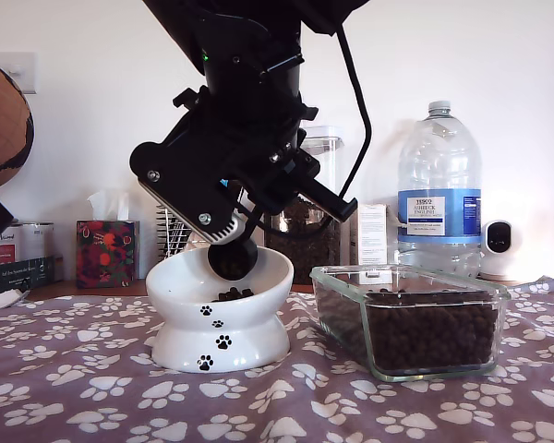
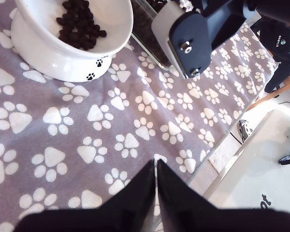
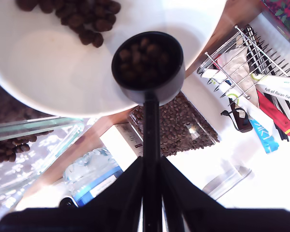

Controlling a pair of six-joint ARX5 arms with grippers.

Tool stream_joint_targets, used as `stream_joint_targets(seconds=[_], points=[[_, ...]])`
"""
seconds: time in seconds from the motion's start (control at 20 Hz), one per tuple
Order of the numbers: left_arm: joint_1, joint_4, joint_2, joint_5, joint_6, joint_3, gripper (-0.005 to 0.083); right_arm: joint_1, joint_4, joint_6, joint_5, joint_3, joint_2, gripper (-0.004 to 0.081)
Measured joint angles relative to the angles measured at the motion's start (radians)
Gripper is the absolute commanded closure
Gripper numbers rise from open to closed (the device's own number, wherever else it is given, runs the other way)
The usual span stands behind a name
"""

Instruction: Measure one spoon of cat food and pour it into the food bowl

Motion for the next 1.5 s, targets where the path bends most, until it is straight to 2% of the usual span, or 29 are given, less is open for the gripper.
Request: stream_joint_targets(seconds=[0.25, 0.6, 0.9, 1.2, 1.4, 1.5], points=[[0.0, 0.0, 0.0, 0.0, 0.0, 0.0, 0.0793, 0.0, -0.001, -0.104, 0.006, 0.0, 0.0, 0.0782], [0.0, 0.0, 0.0, 0.0, 0.0, 0.0, 0.0793, -0.011, 0.017, -0.105, -0.021, 0.0, 0.0, 0.0782], [0.0, 0.0, 0.0, 0.0, 0.0, 0.0, 0.0793, -0.019, 0.123, -0.108, -0.053, 0.001, 0.0, 0.0783], [0.0, 0.0, 0.0, 0.0, 0.0, 0.0, 0.0793, -0.021, 0.059, -0.108, 0.006, 0.001, 0.0, 0.0783], [0.0, 0.0, 0.0, 0.0, 0.0, 0.0, 0.0793, -0.028, -0.005, -0.107, 0.009, 0.001, 0.0, 0.0782], [0.0, 0.0, 0.0, -0.002, 0.0, 0.0, 0.0793, -0.037, -0.018, -0.072, 0.01, 0.001, 0.0, 0.0782]])
